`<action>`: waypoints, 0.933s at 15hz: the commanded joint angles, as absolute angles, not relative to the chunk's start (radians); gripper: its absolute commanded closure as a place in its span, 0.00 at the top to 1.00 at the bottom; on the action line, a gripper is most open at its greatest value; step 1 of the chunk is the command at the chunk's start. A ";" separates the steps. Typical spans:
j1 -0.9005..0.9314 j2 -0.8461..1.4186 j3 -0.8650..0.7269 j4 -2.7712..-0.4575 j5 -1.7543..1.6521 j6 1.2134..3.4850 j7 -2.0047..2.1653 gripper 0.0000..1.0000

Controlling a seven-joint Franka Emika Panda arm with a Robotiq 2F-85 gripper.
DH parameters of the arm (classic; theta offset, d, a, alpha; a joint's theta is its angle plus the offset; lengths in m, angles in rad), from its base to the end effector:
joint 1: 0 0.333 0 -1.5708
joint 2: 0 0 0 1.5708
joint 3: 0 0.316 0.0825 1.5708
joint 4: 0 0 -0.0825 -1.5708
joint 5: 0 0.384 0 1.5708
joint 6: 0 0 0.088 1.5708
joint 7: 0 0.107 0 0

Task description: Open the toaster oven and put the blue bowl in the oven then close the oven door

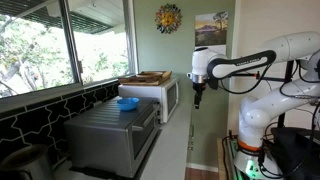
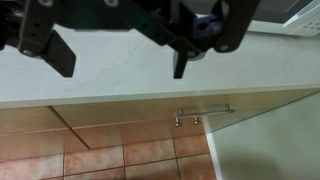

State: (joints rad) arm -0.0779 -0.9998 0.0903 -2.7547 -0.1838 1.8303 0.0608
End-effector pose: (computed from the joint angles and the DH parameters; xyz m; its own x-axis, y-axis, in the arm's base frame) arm 0.2675 -0.0110 0.4855 0.9961 -0.0357 0.0808 -0.0549 -0.9669 0.2492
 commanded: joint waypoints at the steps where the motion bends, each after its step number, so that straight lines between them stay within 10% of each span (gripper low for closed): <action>1: -0.061 -0.997 0.078 -2.754 -0.195 1.826 0.073 1.00; 14: 0.121 -0.680 0.170 -2.597 0.312 2.367 0.325 1.00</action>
